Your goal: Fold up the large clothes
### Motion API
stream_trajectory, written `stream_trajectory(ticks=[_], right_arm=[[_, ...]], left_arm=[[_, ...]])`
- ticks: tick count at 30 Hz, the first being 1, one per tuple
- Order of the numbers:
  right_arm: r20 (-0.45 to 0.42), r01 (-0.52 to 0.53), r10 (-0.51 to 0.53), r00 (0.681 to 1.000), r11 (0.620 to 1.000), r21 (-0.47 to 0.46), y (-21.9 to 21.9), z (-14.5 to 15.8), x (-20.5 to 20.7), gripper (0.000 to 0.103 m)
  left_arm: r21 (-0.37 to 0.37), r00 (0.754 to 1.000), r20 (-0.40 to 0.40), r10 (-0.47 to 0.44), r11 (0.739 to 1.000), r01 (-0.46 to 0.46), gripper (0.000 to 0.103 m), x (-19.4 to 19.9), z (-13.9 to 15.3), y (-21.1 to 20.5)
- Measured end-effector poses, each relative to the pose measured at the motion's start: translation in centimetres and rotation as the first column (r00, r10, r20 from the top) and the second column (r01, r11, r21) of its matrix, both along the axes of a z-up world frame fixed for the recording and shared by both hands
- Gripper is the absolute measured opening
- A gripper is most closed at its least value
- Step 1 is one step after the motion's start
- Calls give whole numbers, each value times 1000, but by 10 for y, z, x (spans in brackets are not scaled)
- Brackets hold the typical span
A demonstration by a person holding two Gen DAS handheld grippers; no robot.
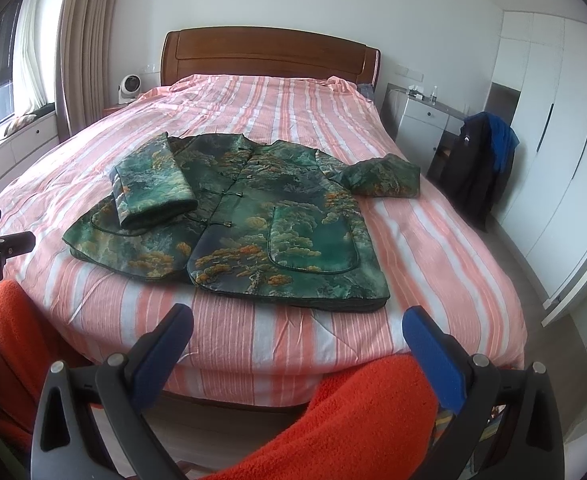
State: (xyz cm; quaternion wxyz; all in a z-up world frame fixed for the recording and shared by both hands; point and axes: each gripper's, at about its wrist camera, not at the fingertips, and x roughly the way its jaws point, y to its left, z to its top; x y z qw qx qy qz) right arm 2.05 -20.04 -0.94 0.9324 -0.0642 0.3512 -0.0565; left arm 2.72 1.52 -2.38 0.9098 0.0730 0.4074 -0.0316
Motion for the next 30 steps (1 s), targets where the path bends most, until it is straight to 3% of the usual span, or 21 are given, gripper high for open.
stream_trajectory(ticks=[21, 24, 26, 28, 30], right_arm=[[-14, -11, 11, 1000, 1000, 16, 3, -5, 4, 103], [-13, -42, 43, 999, 996, 74, -13, -6, 12, 103], [15, -85, 84, 996, 991, 102, -35, -9, 22, 103], [-19, -108, 111, 994, 988, 112, -61, -23, 43, 103], [-103, -89, 107, 989, 982, 165, -101, -51, 79, 103]], left_arm=[[15, 1000, -7, 10, 1000, -10, 103, 10, -9, 13], [-76, 997, -59, 44, 996, -48, 103, 43, -22, 57], [-199, 988, -154, 5, 979, -36, 103, 77, -44, 92], [-290, 973, -223, -54, 957, -13, 103, 116, -71, 118], [-283, 962, -265, -69, 959, -9, 103, 149, -97, 126]])
